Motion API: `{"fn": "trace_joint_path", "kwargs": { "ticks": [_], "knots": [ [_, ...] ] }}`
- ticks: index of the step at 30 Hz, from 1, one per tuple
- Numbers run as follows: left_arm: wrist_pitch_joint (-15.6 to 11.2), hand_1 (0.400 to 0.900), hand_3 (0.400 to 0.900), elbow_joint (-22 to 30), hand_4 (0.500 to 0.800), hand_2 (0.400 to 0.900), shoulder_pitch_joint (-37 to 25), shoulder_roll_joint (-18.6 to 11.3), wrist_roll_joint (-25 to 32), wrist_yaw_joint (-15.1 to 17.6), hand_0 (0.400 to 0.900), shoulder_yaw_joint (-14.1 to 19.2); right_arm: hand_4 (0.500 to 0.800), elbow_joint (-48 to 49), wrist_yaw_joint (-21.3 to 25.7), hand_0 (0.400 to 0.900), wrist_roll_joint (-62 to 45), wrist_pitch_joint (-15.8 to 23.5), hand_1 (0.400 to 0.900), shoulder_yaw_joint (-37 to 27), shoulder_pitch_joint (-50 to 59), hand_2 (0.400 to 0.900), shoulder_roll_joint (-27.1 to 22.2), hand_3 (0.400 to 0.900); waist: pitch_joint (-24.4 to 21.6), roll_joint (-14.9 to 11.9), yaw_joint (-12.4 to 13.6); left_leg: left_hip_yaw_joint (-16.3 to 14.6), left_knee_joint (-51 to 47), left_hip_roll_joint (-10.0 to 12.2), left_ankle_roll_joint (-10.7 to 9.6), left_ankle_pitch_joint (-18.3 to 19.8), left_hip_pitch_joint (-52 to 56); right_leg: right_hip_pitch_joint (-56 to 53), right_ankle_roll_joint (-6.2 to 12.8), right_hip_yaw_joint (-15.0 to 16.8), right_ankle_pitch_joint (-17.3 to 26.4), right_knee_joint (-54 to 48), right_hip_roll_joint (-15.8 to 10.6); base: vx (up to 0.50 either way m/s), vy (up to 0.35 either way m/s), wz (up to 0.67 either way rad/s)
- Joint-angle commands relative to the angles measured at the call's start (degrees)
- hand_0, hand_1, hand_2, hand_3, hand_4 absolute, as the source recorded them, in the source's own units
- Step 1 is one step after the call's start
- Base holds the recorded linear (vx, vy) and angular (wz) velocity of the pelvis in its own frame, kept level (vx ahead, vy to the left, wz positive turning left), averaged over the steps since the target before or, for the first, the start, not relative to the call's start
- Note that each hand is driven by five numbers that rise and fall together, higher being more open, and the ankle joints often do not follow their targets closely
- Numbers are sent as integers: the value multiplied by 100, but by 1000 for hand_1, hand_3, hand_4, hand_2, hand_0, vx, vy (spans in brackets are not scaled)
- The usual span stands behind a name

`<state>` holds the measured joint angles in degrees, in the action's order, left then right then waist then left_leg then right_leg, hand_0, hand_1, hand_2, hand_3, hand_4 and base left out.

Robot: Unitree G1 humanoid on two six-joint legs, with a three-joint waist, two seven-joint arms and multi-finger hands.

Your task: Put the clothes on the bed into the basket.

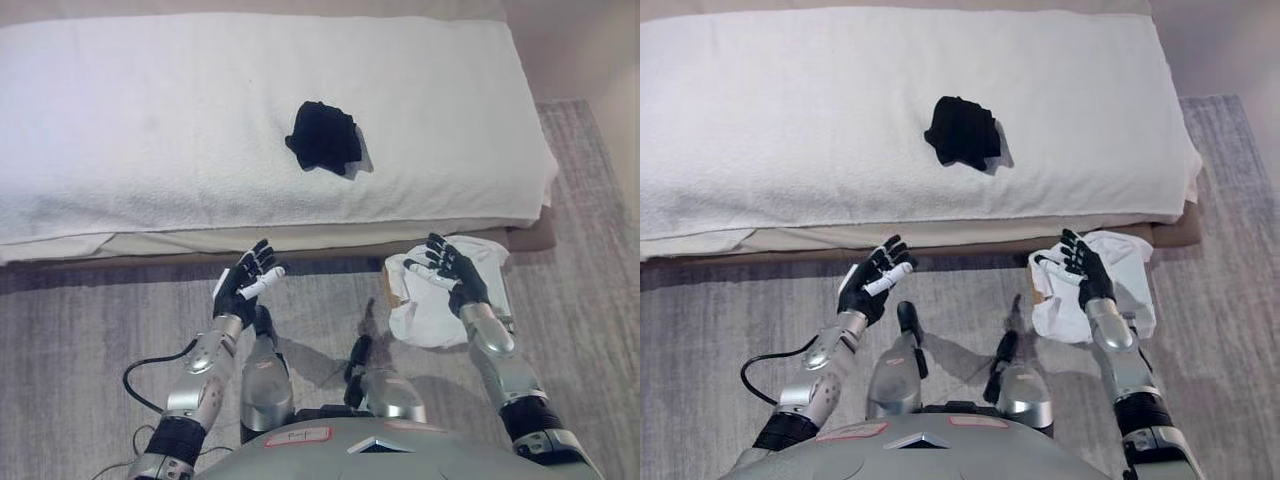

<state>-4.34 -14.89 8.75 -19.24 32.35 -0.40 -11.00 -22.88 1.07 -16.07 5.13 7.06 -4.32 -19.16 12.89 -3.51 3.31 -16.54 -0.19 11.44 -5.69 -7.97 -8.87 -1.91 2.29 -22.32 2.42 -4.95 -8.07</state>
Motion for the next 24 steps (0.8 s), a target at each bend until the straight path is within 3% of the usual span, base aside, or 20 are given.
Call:
{"fn": "trace_joint_path", "kwargs": {
  "ticks": [1,4,6,9,12,16,18,19,21,22,24],
  "knots": [
    [-486,900,900,570,800,900,-234,-127,28,-15,900,169,800,359,9,900,-12,439,900,-110,259,900,-169,900,-545,-58,6,292,447,8,-131,-294,-937,-967,305,-386,-838,428,11,402,331,-3],
    [-469,900,900,630,800,900,-288,-304,-10,-25,900,142,800,353,-35,900,-31,413,900,-70,269,900,-40,900,-680,-223,-15,185,339,-347,164,-72,-835,-630,528,-432,-328,1313,-437,387,407,17],
    [-439,900,900,653,800,900,-301,-396,-24,-13,900,117,800,383,-49,900,-33,396,900,-23,336,900,11,900,-762,-266,-47,196,-95,-730,472,93,-477,-261,712,-444,209,2348,-844,353,519,13],
    [-388,900,900,686,800,900,-274,-439,-106,38,900,123,800,317,-77,900,7,356,900,75,398,900,157,900,-743,-246,-113,137,-481,-1179,869,517,227,107,1110,-766,1047,3944,-1371,372,497,19],
    [-360,900,900,714,800,900,-229,-433,-113,-15,900,102,800,274,-118,900,155,291,900,162,358,900,164,900,-678,-188,-167,186,-481,-1274,1010,803,651,398,1211,-960,1227,4485,-1657,334,250,21],
    [-374,900,900,649,800,900,-241,-399,-113,-90,900,-23,800,324,-54,900,152,318,900,20,314,900,100,900,-559,-35,-238,272,-481,-1280,964,932,947,729,1049,-1080,599,3684,-1526,274,90,4],
    [-374,900,900,567,800,900,-256,-364,-124,-93,900,-89,800,329,41,900,190,318,900,-53,306,900,72,900,-530,50,-286,364,-481,-1202,905,968,991,908,951,-862,404,3067,-1428,201,-50,16],
    [-376,900,900,540,800,900,-274,-354,-145,-87,900,-117,800,312,95,900,232,318,900,-90,299,900,62,900,-524,90,-326,418,-481,-1145,851,983,1000,1047,898,-535,387,2575,-1311,207,-151,43],
    [-384,900,900,512,800,900,-313,-349,-221,-84,900,-125,800,419,234,900,431,295,900,-208,201,900,12,900,-532,138,-466,557,-481,-1071,717,1009,1019,1240,846,305,707,1136,-1201,237,-211,65],
    [-400,900,900,535,800,900,-308,-353,-226,-108,900,-74,800,495,255,900,508,263,900,-251,154,900,8,900,-524,128,-478,618,-481,-1045,660,1055,1080,1245,944,385,924,825,-1315,309,-217,43],
    [-417,900,900,532,800,900,-309,-368,-362,-132,900,16,800,446,343,900,727,216,900,-316,125,900,20,900,-531,106,-403,706,-481,-930,533,1190,1238,1154,1195,54,1288,465,-1451,335,-254,28]
  ]
}}
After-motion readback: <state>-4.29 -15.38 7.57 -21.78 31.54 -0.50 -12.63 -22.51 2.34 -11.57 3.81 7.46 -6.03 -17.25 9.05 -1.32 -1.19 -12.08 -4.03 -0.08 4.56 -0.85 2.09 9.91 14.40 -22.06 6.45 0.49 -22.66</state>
